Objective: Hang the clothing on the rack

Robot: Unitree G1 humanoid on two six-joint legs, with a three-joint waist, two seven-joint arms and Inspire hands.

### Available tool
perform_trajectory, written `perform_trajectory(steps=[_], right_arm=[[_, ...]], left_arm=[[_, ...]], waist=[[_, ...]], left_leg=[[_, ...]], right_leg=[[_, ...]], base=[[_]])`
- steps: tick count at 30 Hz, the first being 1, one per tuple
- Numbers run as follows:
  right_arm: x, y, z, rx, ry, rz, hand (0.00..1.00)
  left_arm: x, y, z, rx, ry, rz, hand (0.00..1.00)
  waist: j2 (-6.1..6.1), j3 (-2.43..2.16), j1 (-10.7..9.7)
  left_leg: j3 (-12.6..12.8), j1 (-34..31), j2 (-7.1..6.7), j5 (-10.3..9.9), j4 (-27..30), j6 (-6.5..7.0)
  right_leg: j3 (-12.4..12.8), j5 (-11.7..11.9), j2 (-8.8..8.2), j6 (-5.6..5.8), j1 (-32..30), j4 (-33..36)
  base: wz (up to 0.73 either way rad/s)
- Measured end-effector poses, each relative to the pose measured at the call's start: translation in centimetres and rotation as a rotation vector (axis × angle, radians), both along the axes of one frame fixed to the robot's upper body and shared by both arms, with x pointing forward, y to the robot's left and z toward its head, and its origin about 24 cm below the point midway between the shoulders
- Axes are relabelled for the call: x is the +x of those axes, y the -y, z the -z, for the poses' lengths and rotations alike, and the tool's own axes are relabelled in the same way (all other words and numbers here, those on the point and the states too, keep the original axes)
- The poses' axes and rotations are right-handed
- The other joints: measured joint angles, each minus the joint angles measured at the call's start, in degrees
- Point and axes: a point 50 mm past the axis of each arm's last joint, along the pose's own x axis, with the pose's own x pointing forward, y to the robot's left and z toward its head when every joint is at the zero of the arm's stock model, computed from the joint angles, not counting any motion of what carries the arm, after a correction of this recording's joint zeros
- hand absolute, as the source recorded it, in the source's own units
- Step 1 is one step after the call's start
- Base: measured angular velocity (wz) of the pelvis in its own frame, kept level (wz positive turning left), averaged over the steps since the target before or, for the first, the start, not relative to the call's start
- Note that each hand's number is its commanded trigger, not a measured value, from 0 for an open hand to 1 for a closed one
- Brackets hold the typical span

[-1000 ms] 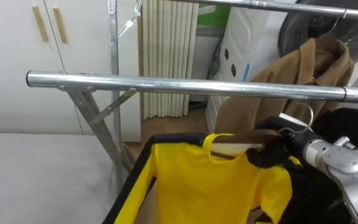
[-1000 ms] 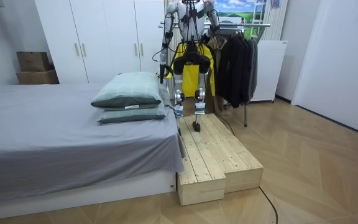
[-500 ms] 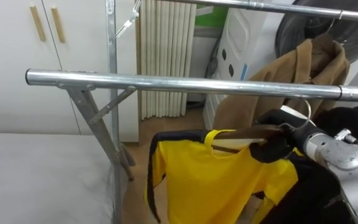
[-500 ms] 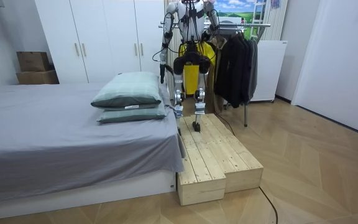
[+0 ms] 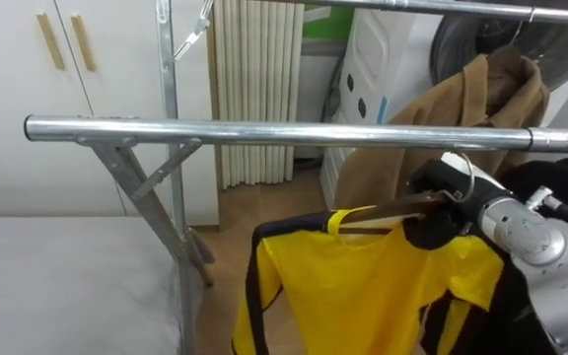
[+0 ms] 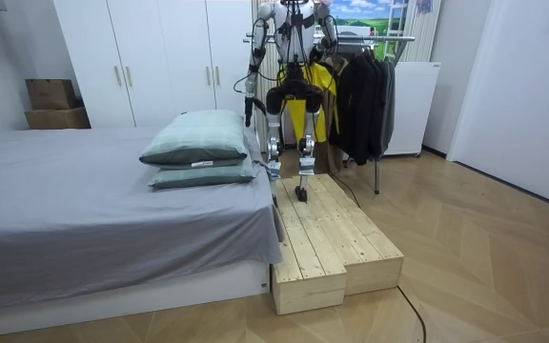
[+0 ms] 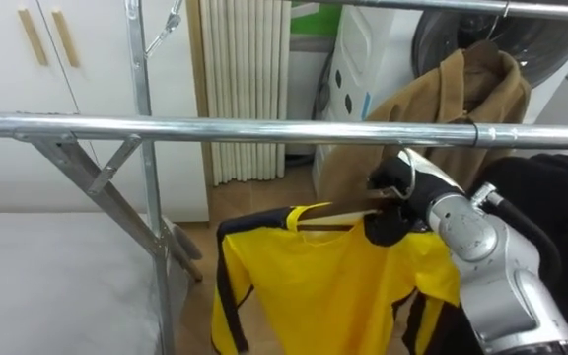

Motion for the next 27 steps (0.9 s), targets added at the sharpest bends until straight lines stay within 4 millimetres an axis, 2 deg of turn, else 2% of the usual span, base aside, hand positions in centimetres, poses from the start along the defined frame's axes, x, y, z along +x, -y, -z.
perform_trajectory(steps=[9,27], right_arm=[[-0.1,-2.0,-1.9,0.026,0.127,-0.037,1.00],[0.0,-2.6,-2.2,-0.012,0.207,0.007,1.00]], left_arm=[[0.1,0.0,0.0,0.001,0.005,0.002,0.00],[0.8,0.3,-0.1,-0.003,0.020,0.014,0.00]], waist=[[-0.08,-0.04,-0.75],[-0.35,-0.18,-0.98]], left_leg=[[-0.11,-0.01,-0.05,0.09,0.00,-0.15],[-0.77,-0.02,-0.07,0.08,-0.04,-0.15]], right_leg=[[1.02,-0.42,0.28,-0.45,-0.64,0.92],[0.73,-0.42,0.19,-0.45,-0.34,0.66]], base=[[-0.04],[0.01]])
